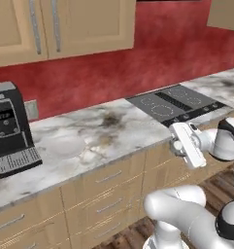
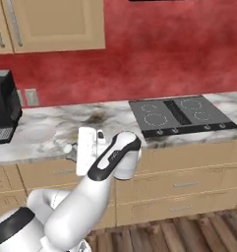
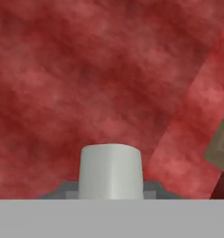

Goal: Pick up the marshmallow and place it in the cup of hot chocolate on the dining counter.

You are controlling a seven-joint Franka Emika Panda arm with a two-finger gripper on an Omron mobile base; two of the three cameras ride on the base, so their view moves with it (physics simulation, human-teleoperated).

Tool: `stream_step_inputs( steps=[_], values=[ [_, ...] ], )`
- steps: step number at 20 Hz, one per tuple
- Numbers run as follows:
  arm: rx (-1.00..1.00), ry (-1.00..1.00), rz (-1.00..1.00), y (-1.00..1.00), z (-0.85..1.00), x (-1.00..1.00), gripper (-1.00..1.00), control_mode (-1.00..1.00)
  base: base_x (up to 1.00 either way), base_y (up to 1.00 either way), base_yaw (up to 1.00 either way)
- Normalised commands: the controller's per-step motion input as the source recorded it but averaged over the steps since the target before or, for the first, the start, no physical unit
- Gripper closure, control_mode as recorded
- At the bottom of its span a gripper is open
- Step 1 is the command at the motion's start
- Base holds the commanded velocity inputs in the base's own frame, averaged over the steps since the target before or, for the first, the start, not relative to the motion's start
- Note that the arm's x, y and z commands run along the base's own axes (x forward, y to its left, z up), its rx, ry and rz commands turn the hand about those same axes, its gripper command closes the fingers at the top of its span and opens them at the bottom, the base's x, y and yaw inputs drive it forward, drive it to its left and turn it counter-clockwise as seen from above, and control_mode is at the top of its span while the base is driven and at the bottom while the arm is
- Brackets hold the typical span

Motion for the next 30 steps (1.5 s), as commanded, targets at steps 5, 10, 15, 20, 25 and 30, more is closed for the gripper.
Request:
stream_step_inputs(
  steps=[5, 10, 15, 20, 25, 30],
  values=[
    [0.00, 0.00, 0.00, 0.00, 0.00, 0.00, 1.00, 1.00, 0.00, -0.03, -1.00],
    [0.00, 0.00, 0.00, 0.00, 0.00, 0.00, 1.00, 1.00, 0.00, -0.19, -0.96],
    [0.00, 0.00, 0.00, 0.00, 0.00, 0.00, 1.00, 1.00, 0.00, -0.14, -0.96],
    [0.00, 0.00, 0.00, 0.00, 0.00, 0.00, 1.00, 1.00, 0.00, 0.00, -1.00],
    [0.00, 0.00, 0.00, 0.00, 0.00, 0.00, 1.00, 1.00, 0.24, 0.23, -0.92],
    [0.00, 0.00, 0.00, 0.00, 0.00, 0.00, 1.00, 1.00, 1.00, 0.81, -0.64]
  ],
)
